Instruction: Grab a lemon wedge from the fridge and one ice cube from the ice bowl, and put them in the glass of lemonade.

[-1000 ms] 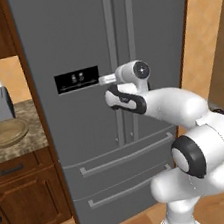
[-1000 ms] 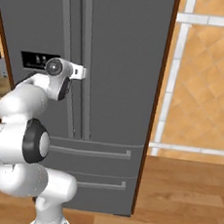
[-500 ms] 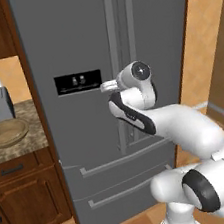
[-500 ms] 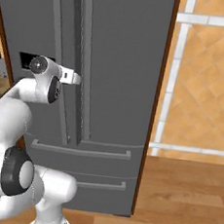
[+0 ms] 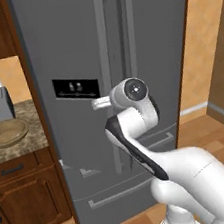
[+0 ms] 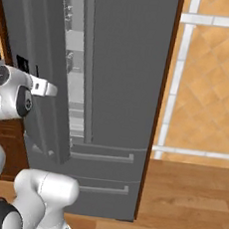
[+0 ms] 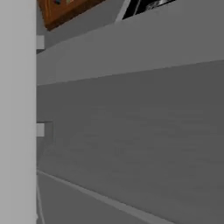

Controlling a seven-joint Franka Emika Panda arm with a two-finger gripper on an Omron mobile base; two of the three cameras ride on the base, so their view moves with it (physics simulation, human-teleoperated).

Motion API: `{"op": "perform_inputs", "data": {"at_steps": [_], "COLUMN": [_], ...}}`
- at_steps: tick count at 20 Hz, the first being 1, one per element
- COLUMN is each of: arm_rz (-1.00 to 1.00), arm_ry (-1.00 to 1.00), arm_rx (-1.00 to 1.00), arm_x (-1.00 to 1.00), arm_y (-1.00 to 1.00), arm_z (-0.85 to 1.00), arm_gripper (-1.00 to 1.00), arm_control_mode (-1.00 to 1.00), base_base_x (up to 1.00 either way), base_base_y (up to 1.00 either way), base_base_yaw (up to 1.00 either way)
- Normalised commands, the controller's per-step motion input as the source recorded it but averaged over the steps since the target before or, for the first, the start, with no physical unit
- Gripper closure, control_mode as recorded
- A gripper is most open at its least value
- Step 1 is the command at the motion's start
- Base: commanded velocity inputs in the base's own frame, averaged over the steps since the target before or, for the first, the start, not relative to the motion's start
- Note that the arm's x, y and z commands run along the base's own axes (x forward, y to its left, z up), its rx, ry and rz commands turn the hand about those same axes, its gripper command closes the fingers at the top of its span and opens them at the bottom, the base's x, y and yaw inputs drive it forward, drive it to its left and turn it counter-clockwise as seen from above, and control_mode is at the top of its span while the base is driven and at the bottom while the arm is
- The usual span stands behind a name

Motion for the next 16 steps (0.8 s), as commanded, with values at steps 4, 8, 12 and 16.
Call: {"op": "perform_inputs", "data": {"at_steps": [4,8,12,16], "arm_rz": [0.0,0.0,0.0,0.0], "arm_ry": [0.01,0.0,0.11,-0.1], "arm_rx": [0.0,0.0,-0.06,0.12], "arm_x": [-1.0,-0.97,-0.55,-0.77], "arm_y": [0.46,0.58,0.72,0.09], "arm_z": [0.33,0.39,0.46,0.29], "arm_gripper": [1.0,1.0,-1.0,-1.0], "arm_control_mode": [-1.0,-1.0,-1.0,-1.0], "base_base_x": [0.0,0.0,0.0,0.0], "base_base_y": [0.0,0.0,0.0,0.0], "base_base_yaw": [0.0,0.0,0.0,0.0]}}
